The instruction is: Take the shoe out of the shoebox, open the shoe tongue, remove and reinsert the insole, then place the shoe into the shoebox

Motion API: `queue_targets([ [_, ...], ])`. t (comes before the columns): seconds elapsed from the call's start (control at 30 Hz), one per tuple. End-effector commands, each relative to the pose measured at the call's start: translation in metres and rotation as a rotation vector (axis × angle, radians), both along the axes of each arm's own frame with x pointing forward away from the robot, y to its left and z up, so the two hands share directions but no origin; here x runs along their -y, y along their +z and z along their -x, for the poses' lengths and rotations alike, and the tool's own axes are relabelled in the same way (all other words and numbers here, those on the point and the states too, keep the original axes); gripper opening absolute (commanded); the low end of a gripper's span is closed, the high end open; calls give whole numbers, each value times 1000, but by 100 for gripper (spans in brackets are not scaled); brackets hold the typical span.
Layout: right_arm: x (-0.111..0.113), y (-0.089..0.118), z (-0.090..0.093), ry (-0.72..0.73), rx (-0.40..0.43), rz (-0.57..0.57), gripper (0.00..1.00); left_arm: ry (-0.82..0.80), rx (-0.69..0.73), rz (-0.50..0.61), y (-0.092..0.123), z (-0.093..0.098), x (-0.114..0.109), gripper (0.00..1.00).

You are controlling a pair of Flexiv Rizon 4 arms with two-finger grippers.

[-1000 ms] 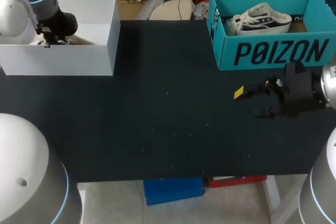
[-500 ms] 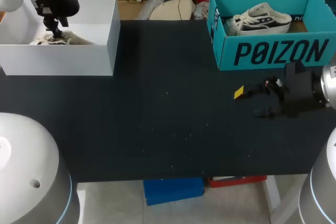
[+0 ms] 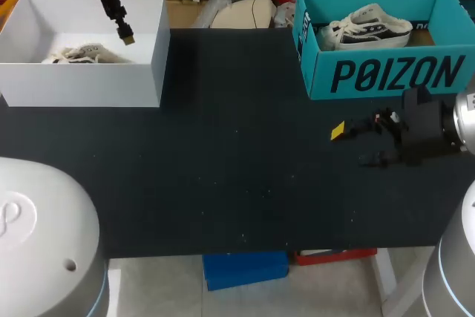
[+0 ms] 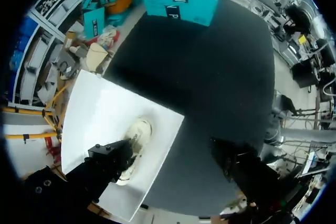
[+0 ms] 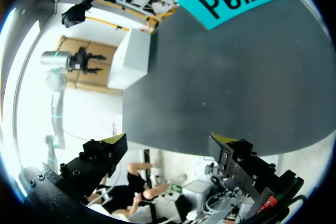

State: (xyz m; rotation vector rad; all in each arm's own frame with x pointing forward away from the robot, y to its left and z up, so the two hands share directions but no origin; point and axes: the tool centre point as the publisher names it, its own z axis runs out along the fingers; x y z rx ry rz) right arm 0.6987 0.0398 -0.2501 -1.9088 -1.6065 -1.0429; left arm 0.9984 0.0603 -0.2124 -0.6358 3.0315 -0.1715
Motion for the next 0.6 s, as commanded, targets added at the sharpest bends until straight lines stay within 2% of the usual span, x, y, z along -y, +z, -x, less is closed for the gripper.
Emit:
queue_targets([
  [0.03,-1,0,0,-1,-1,2,100,196,-70,-95,0,9,22,100],
  [0.17,-1,0,0,-1,-1,2,100,304,-101,-141,-5,21,33,100],
  [0.27,-1,0,0,-1,-1,2,100,318,-125,-150,-11,34,37,100],
  [0.37,-1,0,0,-1,-1,2,100,318,-125,-150,-11,34,37,100],
  [0.5,12,8,-12,120,-88,284,100,318,-125,-150,-11,34,37,100],
  [0.6,19,13,-28,192,-119,386,100,318,-125,-150,-11,34,37,100],
])
